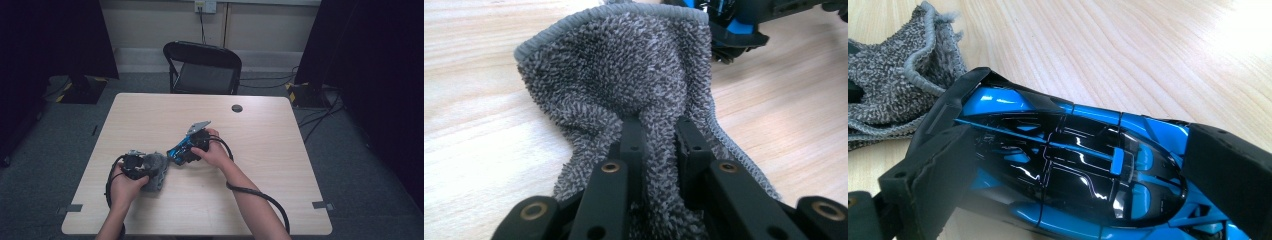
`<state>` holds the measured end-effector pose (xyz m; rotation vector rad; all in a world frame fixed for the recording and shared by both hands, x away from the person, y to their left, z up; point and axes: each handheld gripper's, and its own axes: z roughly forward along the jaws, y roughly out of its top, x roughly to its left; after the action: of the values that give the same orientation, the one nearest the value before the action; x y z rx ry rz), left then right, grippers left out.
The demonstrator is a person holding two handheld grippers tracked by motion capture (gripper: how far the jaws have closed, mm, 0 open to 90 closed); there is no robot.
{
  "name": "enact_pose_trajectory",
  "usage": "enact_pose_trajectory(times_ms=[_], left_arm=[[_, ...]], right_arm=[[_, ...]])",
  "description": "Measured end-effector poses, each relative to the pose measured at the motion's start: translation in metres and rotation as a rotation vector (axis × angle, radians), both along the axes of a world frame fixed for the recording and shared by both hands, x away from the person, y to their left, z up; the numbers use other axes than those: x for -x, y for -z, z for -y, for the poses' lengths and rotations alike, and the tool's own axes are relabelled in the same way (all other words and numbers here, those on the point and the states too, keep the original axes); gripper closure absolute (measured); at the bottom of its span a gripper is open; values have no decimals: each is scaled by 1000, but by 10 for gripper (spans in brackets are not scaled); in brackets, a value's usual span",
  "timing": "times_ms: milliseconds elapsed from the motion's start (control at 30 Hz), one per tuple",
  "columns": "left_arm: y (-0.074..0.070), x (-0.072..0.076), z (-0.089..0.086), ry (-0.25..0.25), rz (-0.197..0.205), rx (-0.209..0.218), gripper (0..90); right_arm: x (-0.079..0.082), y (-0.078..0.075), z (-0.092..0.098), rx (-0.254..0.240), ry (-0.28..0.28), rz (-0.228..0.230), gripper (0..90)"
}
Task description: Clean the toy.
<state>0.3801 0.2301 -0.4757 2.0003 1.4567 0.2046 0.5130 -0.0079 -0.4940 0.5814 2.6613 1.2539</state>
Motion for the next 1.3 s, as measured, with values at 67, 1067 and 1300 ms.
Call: enact_pose_trajectory(times_ms=[67, 1067, 1300], left_arm=[[-1, 0, 0, 2, 4, -22, 777], [-2, 6, 32, 143, -43, 18, 780], [-3, 8, 50, 196, -42, 14, 780]], right_arm=[[0, 0, 0, 0, 1, -1, 7], [0, -1, -1, 8, -1, -5, 7], [0, -1, -1, 10, -1, -6, 7]])
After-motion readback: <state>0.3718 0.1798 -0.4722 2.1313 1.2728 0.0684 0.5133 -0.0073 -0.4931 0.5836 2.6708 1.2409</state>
